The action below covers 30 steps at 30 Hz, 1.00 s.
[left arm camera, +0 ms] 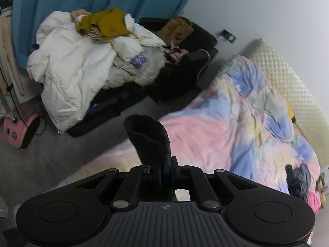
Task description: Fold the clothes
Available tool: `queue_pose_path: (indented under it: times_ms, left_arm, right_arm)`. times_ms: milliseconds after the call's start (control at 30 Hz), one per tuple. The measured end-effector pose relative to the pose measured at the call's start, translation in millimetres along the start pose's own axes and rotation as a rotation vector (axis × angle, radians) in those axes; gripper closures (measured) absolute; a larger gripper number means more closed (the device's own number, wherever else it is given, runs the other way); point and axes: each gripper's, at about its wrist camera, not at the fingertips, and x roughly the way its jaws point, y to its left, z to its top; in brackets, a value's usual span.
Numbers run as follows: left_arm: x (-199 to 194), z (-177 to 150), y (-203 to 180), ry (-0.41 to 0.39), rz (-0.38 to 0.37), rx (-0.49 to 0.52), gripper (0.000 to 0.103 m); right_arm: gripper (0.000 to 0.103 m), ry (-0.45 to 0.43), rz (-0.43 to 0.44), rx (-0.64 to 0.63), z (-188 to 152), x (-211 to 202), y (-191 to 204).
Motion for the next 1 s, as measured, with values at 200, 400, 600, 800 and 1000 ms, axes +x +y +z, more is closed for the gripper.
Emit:
queue_pose_path:
  times_ms: [200,400,600,800,1000]
  left_arm:
    - [22,44,69,0.015,0.020,-0.026,0.096]
    - [77,78,124,0.099,0.028,-0.010,0.096]
    - [155,77,163,0.219,0.036,0.001,0.095]
    - [215,52,220,0.318,0.021,-0.110,0.093]
    - [233,41,271,0.355,-0.012,-0.210,0.062]
  right_arm:
    - [0.074,-0.026,-0.084,0.039,-37,-16,22]
    - [0.072,-0.050,-0.178,0.065,-70,-30,53]
    - [0.069,-0.038,-0.266,0.058,-93,-42,82]
    - [0.068,-0.048,-0.328,0.058,-105,-52,102]
    - [0.068,-0.043,-0.358,0.102,-108,-51,107]
